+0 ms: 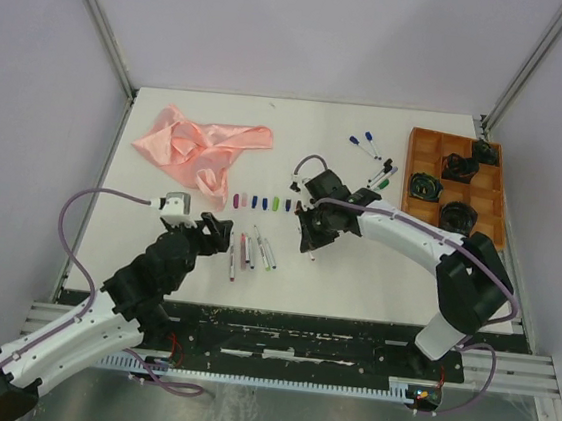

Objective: Open the pen caps
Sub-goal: Place the pen at the center of the board.

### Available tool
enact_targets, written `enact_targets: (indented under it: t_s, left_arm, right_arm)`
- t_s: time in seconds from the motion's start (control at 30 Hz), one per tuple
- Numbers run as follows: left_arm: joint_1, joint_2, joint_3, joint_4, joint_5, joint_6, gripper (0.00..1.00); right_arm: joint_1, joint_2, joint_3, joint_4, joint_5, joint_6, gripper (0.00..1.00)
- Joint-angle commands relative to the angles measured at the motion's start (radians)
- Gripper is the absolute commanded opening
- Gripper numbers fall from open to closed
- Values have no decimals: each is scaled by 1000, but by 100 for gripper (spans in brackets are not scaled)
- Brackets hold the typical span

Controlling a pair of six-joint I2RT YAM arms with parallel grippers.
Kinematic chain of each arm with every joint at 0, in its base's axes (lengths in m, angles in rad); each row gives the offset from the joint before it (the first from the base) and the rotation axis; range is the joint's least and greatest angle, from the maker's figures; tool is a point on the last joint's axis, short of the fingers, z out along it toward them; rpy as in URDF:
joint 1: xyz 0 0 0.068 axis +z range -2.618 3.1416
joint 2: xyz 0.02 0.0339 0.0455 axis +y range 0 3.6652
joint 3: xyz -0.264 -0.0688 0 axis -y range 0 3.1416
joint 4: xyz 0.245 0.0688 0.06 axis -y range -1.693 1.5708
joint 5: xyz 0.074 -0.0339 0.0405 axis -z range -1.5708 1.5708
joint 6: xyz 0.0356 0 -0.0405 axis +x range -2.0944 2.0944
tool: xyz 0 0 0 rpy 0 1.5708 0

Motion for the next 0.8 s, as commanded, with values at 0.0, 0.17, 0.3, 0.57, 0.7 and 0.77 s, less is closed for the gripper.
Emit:
enact_targets:
  t_s: [0.0,0.17,0.3,0.57,0.7,0.77]
  left_arm:
    - [2,-78,-7,-52,-65,-68,79]
    - [0,-121,-21,-67,-82,-89,78]
    - [0,-124,-16,-84,-86,-100,78]
    - [1,-123,-22,-77,-89,-108,78]
    - [1,-131,-22,-87,-87,-113,78]
    - [1,-139,-24,-93,-89,-116,78]
  right_arm:
    - [29,47,16,53,148,241,0]
    - [31,170,87,20,78,327,0]
    - [31,236,114,16,86,359,0]
    - [29,299,148,-8,145,383,7]
    - [30,317,135,-9,173,393,21]
    - [30,330,137,-13,180,390,25]
